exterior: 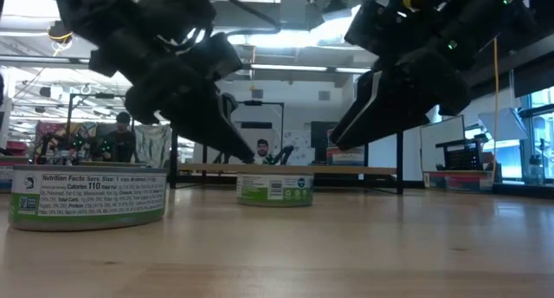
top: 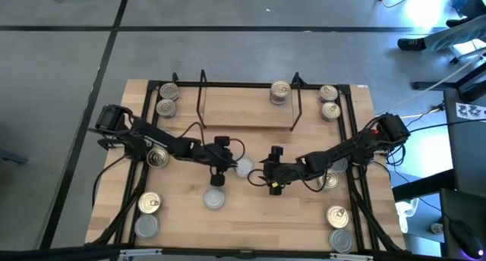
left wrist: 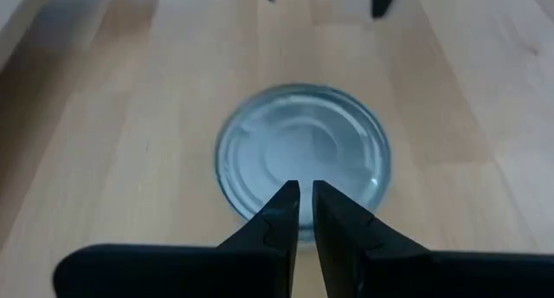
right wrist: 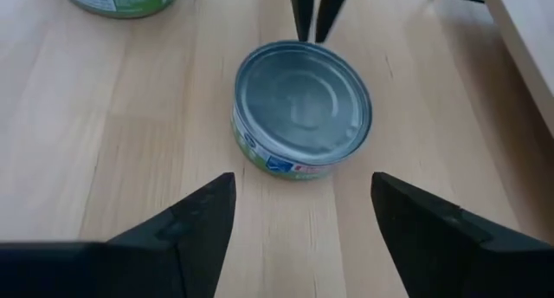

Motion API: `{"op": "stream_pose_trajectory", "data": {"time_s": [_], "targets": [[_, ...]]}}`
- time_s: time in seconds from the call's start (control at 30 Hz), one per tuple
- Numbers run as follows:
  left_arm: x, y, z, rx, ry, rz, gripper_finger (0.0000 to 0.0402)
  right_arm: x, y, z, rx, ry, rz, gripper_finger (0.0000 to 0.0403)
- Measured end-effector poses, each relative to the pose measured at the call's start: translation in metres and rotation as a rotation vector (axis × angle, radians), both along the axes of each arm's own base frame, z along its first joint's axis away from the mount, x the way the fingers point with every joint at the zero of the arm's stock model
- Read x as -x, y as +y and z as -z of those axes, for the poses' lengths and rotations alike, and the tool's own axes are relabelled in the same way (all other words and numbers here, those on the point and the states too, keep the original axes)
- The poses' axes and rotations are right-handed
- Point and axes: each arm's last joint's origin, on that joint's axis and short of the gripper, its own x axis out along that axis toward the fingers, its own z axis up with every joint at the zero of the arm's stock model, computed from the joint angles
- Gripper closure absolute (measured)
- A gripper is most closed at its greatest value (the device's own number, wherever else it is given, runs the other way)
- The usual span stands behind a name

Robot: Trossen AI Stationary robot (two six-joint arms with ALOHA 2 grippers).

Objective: Stack canned seafood by type on shelf
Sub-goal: Put the green white tuna can on the shelf

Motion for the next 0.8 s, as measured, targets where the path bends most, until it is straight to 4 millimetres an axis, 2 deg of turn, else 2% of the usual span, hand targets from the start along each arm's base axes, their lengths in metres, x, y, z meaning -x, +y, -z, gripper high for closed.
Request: {"op": "stream_pose_trajectory", "data": {"time_s": [0.3, 0.37, 0.57, 0.67, 0.8], "targets": [[-0.003, 0.001, 0.01, 0.035, 0.041, 0.0, 0.0369, -0.001, 0.0, -0.001, -0.002, -0.009, 0.001, 0.0134], [-0.009, 0.0, 0.003, 0.033, 0.081, -0.004, 0.0369, -0.001, 0.0, -0.001, -0.002, -0.009, 0.001, 0.0134], [-0.032, 0.0, -0.033, 0.008, 0.289, -0.016, 0.0369, 0.0, 0.0, 0.0, 0.0, -0.003, 0.001, 0.0134], [-0.041, 0.002, -0.031, -0.009, 0.371, -0.017, 0.0369, 0.0, 0.0, 0.0, 0.0, -0.003, 0.001, 0.0134], [-0.05, 0.0, -0.022, -0.032, 0.39, 0.007, 0.0369, 0.0, 0.0, 0.0, 0.006, 0.001, 0.005, 0.0134]]}}
